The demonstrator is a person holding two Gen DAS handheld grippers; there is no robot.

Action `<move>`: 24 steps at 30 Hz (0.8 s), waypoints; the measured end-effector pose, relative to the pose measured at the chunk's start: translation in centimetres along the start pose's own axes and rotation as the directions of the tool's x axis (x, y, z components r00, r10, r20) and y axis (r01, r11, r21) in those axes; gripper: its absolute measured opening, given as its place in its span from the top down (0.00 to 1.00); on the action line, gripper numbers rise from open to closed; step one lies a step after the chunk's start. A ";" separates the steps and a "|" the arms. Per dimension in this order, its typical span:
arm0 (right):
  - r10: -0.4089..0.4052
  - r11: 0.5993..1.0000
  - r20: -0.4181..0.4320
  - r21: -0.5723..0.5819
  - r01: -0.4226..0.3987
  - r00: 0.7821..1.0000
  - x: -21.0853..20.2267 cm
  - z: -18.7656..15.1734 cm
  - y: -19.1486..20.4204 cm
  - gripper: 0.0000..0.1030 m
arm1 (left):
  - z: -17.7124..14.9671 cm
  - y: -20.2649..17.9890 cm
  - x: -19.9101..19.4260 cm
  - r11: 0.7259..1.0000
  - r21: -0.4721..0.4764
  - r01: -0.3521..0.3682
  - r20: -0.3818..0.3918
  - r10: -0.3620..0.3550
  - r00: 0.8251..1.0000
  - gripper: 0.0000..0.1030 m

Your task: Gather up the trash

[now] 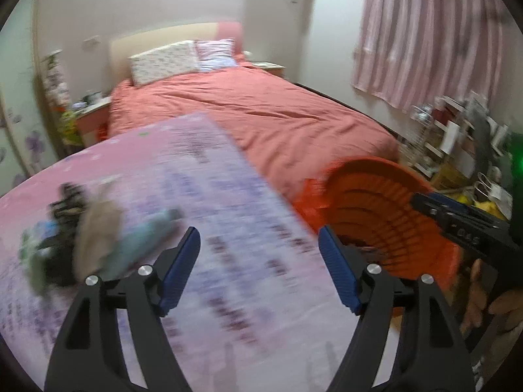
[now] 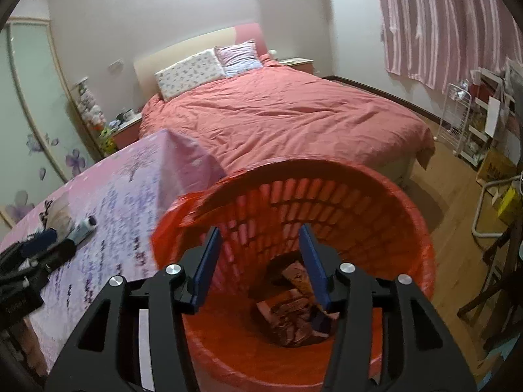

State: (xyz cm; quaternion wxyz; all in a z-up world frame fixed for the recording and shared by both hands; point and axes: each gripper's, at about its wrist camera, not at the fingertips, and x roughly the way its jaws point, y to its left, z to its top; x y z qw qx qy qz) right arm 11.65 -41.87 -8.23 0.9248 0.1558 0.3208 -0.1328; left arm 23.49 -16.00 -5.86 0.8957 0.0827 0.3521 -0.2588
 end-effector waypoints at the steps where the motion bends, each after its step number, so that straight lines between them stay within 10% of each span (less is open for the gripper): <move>1: 0.006 1.000 -0.001 -0.014 -0.006 1.000 -0.1 -0.2 0.7 0.49 | -0.3 1.4 -0.6 0.999 -0.013 -0.029 0.007 0.029 1.000 0.28; 12: 0.104 0.982 -0.054 -0.155 -0.111 0.993 0.0 -2.6 9.4 0.46 | -3.0 17.8 -3.6 0.901 -0.266 -0.343 -0.058 0.340 0.939 0.41; 20: 0.200 0.965 -0.117 -0.148 -0.216 0.973 1.6 -3.3 15.6 0.46 | -5.0 22.8 -1.5 0.879 -0.306 -0.366 -0.155 0.333 0.930 0.87; 24: 0.242 0.957 -0.171 -0.119 -0.264 0.955 3.9 -3.2 19.2 0.46 | -6.3 24.4 -2.6 0.885 -0.305 -0.352 -0.158 0.318 0.935 0.91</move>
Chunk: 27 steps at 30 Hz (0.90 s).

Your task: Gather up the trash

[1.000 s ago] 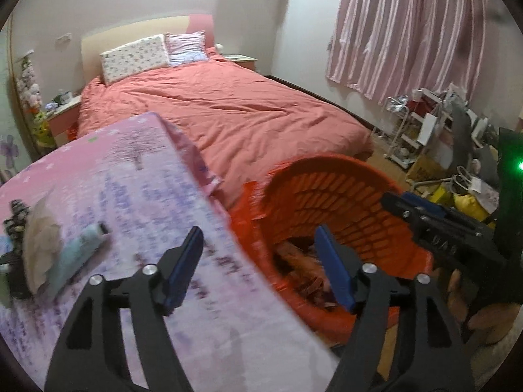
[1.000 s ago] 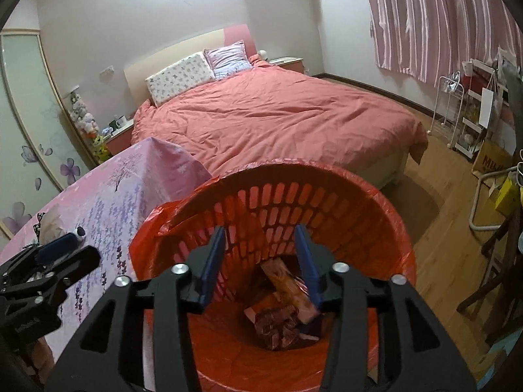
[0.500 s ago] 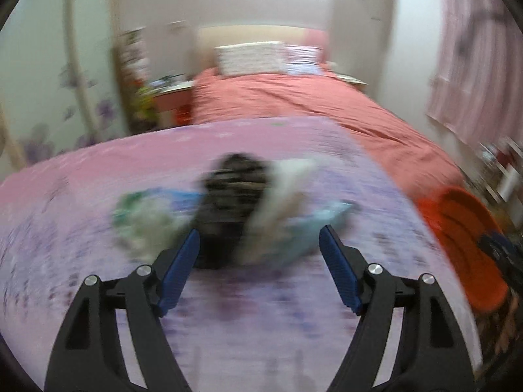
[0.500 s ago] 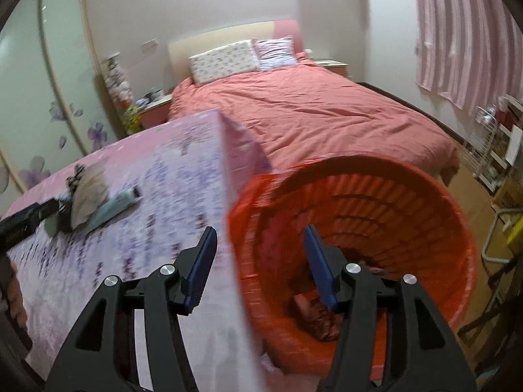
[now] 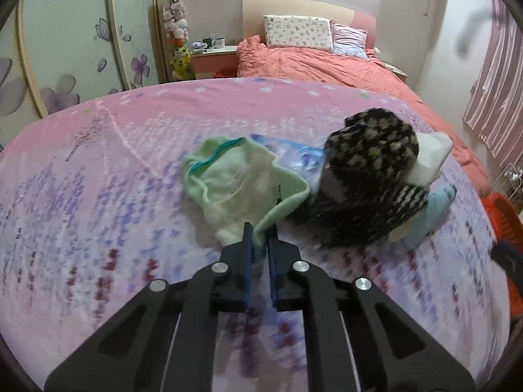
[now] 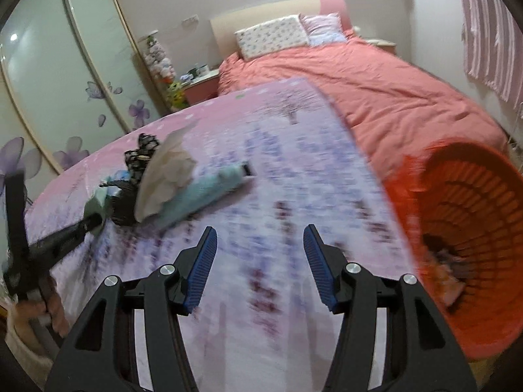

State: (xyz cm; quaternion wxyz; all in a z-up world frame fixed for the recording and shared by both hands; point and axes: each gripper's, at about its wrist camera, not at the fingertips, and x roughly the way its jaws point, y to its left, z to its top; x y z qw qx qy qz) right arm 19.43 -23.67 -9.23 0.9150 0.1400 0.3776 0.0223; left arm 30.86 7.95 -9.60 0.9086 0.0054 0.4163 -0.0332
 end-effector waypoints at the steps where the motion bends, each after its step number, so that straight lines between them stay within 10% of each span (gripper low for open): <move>1: 0.005 1.000 -0.005 0.007 -0.005 1.000 0.6 0.3 0.5 0.46 | -0.4 0.6 -0.2 1.000 0.005 0.003 -0.003 -0.003 1.000 0.91; 11: 0.028 0.973 -0.063 0.230 -0.013 0.998 6.5 3.6 2.9 0.55 | -3.0 4.3 -1.9 0.998 -0.009 0.057 -0.026 -0.057 0.998 0.86; 27: -0.120 0.992 -0.041 0.034 0.122 0.992 3.3 0.4 1.4 0.77 | -1.6 4.8 -2.9 0.987 -0.131 0.092 0.036 -0.087 0.996 0.24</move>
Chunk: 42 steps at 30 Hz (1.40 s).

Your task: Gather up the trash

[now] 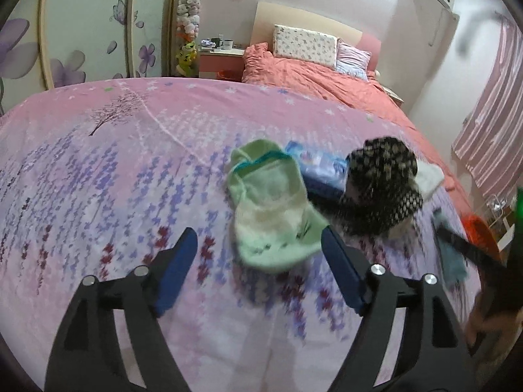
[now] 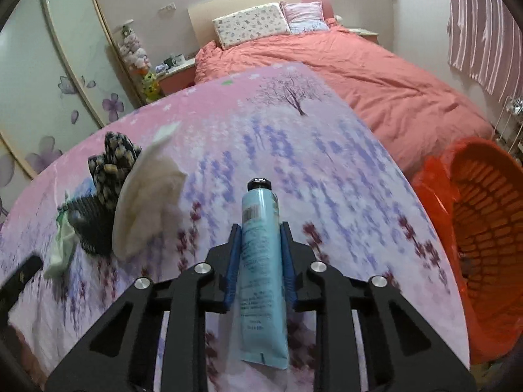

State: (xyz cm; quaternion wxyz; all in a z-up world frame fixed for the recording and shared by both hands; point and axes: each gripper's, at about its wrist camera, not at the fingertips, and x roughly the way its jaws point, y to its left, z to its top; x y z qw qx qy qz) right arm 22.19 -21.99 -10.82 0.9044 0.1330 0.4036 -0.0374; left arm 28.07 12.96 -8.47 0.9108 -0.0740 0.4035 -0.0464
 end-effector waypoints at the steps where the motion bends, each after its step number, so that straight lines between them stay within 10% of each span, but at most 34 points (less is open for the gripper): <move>1: -0.002 1.000 -0.001 -0.004 0.002 1.000 -0.2 -0.2 -0.2 0.77 | 0.3 -0.3 0.6 1.000 -0.001 -0.011 -0.008 0.011 1.000 0.24; 12: -0.021 0.999 -0.005 -0.026 0.020 1.000 -0.2 -0.6 0.4 0.77 | 1.5 -2.6 5.4 0.986 0.064 -0.156 -0.080 0.160 0.984 0.24; 42: 0.001 1.000 -0.004 -0.009 -0.001 1.000 -0.3 -0.4 0.1 0.76 | 1.8 -2.3 6.4 0.981 0.057 -0.184 -0.092 0.188 0.978 0.15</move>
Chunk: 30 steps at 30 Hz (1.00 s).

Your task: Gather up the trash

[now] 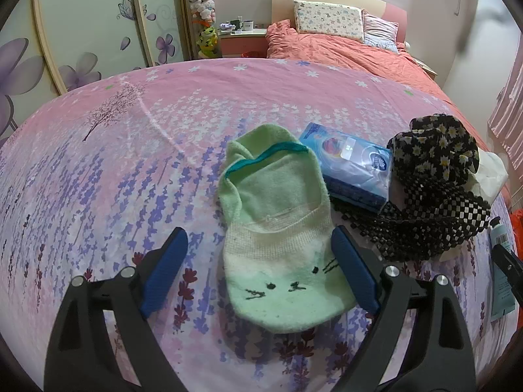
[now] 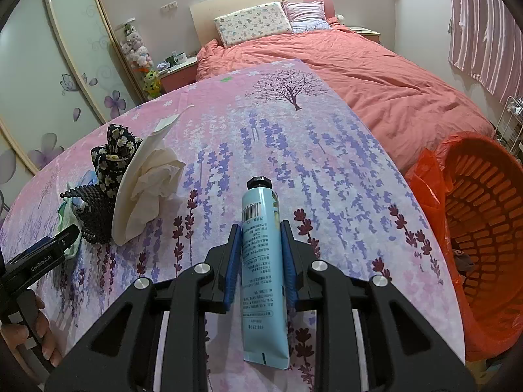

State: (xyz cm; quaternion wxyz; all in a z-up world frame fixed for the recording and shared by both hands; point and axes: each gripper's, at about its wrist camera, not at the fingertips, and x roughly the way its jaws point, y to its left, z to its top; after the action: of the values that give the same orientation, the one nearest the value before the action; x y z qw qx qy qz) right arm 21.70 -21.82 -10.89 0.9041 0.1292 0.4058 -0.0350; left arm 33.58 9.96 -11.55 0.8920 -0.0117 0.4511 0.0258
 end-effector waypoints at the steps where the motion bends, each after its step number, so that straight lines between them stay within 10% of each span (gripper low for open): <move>1: 0.000 1.000 0.000 0.000 0.000 1.000 0.0 0.0 0.0 0.76 | 0.0 0.0 0.0 1.000 0.000 0.001 0.000 -0.001 1.000 0.15; 30: 0.004 1.000 -0.002 -0.021 -0.004 1.000 0.1 0.0 0.2 0.67 | 0.0 -0.3 0.3 0.999 0.036 0.022 -0.013 -0.022 1.000 0.04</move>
State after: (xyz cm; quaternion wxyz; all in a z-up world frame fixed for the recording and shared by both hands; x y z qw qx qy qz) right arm 21.77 -21.61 -10.90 0.9050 0.1206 0.4070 -0.0290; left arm 33.82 9.67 -11.78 0.8894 -0.0008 0.4571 0.0078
